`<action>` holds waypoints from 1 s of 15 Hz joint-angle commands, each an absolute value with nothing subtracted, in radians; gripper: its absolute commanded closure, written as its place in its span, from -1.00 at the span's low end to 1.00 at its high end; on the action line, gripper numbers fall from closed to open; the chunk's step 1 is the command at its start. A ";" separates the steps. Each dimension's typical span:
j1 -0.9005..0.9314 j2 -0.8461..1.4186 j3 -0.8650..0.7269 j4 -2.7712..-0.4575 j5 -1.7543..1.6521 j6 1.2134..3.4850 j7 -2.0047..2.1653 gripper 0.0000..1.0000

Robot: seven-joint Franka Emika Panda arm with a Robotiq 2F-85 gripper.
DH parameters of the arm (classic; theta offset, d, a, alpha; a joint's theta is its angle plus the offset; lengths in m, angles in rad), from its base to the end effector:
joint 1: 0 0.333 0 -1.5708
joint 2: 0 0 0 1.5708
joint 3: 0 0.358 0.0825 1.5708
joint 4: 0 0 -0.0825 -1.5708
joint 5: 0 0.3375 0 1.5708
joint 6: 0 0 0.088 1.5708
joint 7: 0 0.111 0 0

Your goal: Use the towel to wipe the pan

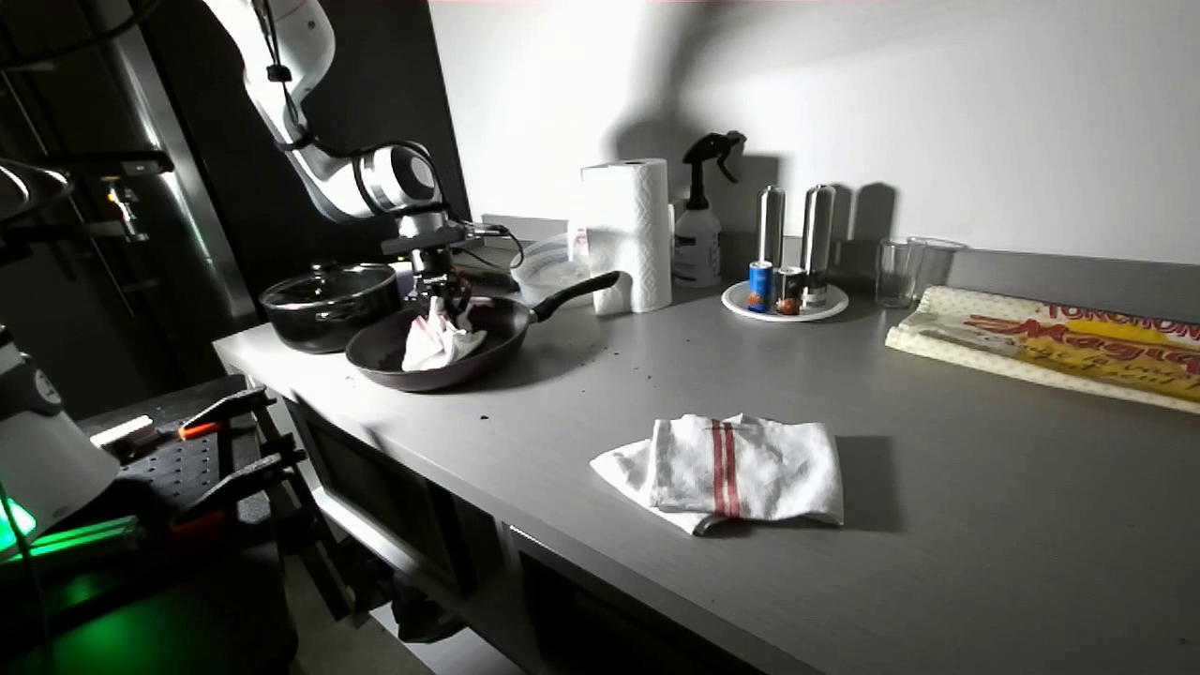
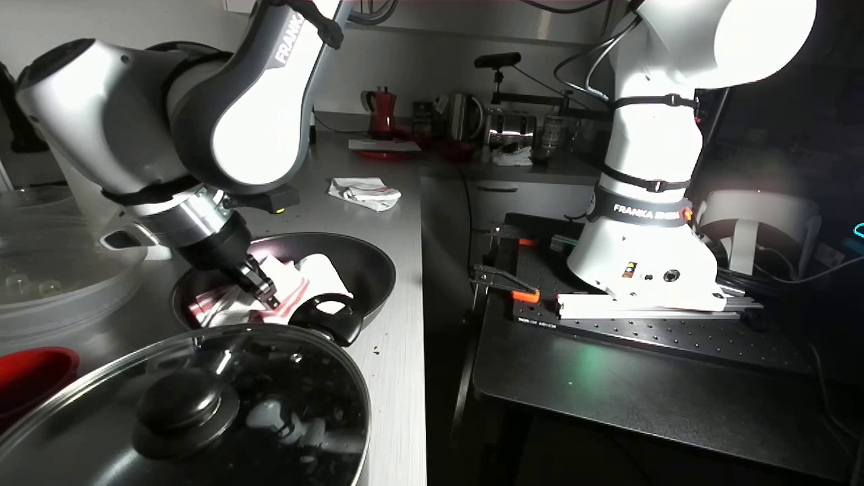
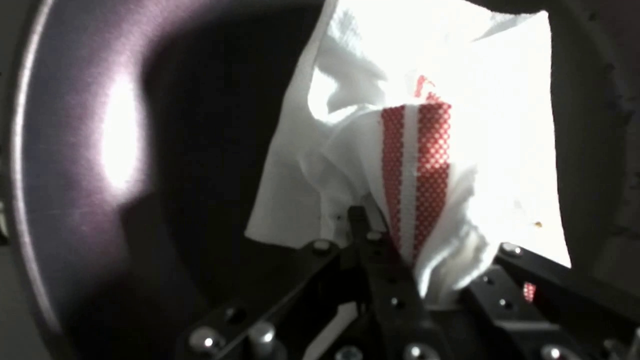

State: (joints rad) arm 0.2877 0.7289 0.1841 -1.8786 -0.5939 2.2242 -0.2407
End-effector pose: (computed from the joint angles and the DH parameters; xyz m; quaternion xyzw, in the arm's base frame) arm 0.5365 0.2441 0.1676 0.8227 0.5266 -0.1511 0.1520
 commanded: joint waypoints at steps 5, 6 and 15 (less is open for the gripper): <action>0.285 0.687 0.244 -1.984 -0.528 2.209 -0.345 0.93; 0.280 0.682 0.240 -1.989 -0.517 2.203 -0.349 0.93; 0.145 0.630 0.176 -2.038 -0.404 2.272 -0.340 0.93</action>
State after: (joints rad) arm 0.1788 0.6608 0.2069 -2.0052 -0.4398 2.2224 -0.3409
